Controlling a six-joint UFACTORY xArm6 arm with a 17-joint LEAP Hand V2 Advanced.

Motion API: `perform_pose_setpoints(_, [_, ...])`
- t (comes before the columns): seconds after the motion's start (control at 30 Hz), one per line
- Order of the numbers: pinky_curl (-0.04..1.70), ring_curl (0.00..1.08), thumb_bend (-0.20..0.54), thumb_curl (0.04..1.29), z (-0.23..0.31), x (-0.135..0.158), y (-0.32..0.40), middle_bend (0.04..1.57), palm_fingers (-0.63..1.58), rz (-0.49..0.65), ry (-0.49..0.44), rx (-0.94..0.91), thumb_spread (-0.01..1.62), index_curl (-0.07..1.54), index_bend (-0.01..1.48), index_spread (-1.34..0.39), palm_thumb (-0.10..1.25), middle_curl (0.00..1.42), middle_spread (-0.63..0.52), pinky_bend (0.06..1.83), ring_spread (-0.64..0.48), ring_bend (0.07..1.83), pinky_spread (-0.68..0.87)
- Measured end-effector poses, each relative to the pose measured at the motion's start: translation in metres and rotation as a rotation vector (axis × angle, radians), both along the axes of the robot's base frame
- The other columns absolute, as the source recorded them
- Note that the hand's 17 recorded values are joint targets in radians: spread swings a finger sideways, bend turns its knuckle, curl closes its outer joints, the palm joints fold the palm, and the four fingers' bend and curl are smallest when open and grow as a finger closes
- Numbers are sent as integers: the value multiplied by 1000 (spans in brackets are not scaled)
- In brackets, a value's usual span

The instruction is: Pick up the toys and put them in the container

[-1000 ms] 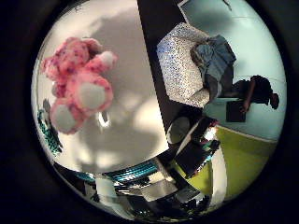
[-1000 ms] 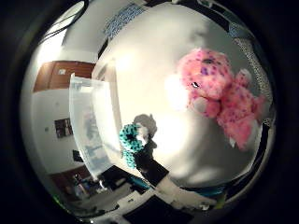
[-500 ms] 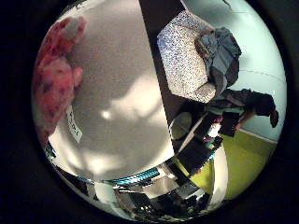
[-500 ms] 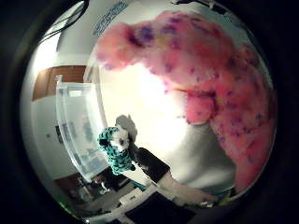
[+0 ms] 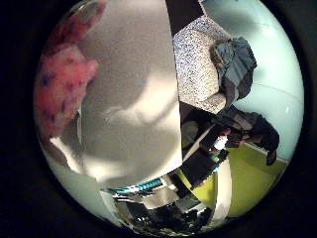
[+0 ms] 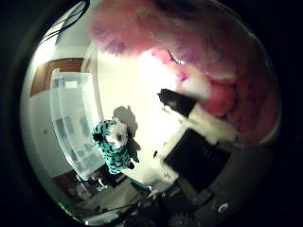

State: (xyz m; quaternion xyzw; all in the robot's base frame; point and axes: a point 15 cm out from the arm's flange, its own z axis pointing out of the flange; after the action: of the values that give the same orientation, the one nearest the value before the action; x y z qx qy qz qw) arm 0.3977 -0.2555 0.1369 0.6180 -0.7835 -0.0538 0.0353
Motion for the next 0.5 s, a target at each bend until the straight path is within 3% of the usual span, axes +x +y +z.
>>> perform_pose_setpoints(0.07, [311,419,-13,357,1,0,0,717,1206,6,2,-6,1014,365,273,-417,736,546,-306,799,-321,937,-457])
perform_pose_setpoints(0.2, [423,505,-13,386,11,2,-1,963,1371,12,-10,-17,1002,552,604,-420,809,659,-258,1013,-297,1105,-448])
perform_pose_setpoints(0.37, [573,606,0,443,33,-1,-3,1193,1215,11,-29,-28,1016,747,928,-333,960,753,-191,1261,-248,1290,-316])
perform_pose_setpoints(0.5, [658,660,-4,494,57,-14,0,1276,1130,7,-20,-23,1038,815,1030,-276,1038,780,-163,1346,-232,1354,-253])
